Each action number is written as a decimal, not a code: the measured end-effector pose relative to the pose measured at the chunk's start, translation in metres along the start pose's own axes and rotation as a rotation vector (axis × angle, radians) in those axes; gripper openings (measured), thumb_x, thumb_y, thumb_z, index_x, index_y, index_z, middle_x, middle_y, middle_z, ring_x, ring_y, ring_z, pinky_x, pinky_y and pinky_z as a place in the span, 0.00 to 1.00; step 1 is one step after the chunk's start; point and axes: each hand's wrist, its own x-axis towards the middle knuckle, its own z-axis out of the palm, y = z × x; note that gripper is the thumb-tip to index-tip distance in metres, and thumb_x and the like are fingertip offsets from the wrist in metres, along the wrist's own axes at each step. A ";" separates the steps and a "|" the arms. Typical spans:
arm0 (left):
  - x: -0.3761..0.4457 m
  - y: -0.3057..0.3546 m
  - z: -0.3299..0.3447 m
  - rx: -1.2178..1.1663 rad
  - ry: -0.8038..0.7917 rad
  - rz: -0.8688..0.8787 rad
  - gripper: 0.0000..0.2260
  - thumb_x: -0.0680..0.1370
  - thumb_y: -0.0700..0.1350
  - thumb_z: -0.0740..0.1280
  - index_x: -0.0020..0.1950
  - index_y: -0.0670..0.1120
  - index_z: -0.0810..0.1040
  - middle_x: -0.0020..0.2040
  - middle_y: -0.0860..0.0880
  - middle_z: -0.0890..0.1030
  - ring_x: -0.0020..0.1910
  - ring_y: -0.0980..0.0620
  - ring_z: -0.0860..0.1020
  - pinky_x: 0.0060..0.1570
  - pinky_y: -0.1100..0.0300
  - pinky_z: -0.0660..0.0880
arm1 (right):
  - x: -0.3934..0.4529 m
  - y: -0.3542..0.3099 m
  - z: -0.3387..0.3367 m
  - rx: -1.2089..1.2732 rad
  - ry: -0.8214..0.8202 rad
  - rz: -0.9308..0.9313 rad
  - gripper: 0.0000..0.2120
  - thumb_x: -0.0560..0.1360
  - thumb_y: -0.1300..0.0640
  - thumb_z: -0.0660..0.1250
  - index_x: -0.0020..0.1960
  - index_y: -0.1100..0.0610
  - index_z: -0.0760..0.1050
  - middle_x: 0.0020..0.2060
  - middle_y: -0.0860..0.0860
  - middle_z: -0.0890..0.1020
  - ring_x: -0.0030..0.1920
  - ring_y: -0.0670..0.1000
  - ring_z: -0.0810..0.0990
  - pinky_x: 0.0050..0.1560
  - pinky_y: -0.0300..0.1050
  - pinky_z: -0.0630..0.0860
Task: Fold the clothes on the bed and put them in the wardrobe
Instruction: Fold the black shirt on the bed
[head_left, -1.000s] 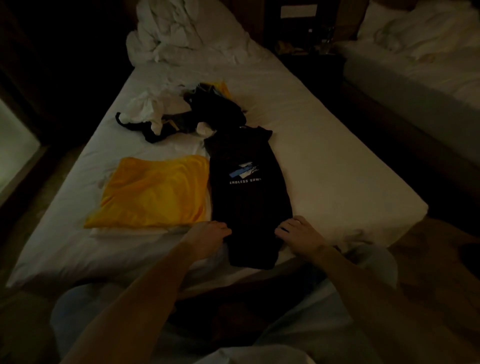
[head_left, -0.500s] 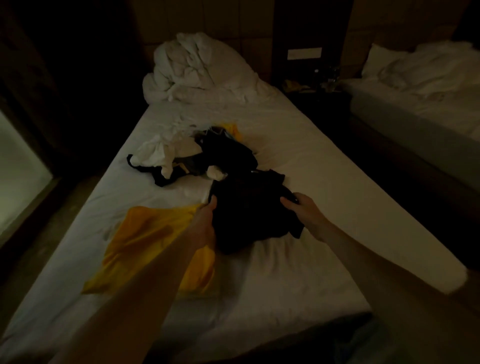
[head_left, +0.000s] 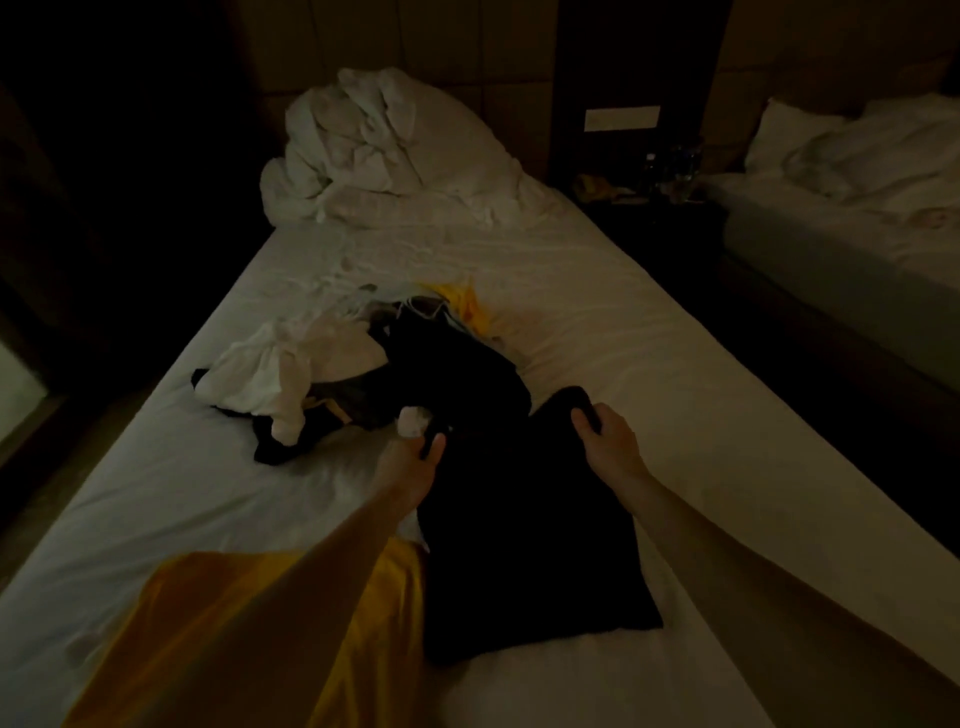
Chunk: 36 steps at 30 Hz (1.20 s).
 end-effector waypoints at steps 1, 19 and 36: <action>0.017 -0.013 0.005 0.126 -0.034 -0.013 0.18 0.82 0.55 0.57 0.55 0.40 0.74 0.48 0.38 0.76 0.48 0.39 0.76 0.50 0.49 0.74 | 0.013 0.008 0.007 -0.087 -0.012 0.052 0.30 0.78 0.37 0.57 0.68 0.59 0.69 0.63 0.60 0.75 0.62 0.62 0.74 0.64 0.55 0.72; 0.004 0.020 -0.001 -0.333 -0.027 -0.070 0.20 0.78 0.39 0.68 0.69 0.42 0.70 0.61 0.40 0.77 0.58 0.41 0.77 0.58 0.48 0.75 | -0.005 -0.024 -0.023 0.426 -0.263 0.131 0.16 0.73 0.64 0.70 0.61 0.59 0.77 0.49 0.54 0.84 0.47 0.54 0.84 0.40 0.40 0.79; -0.203 0.114 -0.100 -0.707 0.032 0.156 0.09 0.74 0.36 0.72 0.50 0.48 0.80 0.45 0.50 0.85 0.44 0.50 0.85 0.40 0.57 0.81 | -0.199 -0.128 -0.135 0.639 -0.178 -0.137 0.11 0.72 0.62 0.73 0.54 0.62 0.80 0.41 0.55 0.85 0.39 0.56 0.85 0.40 0.48 0.79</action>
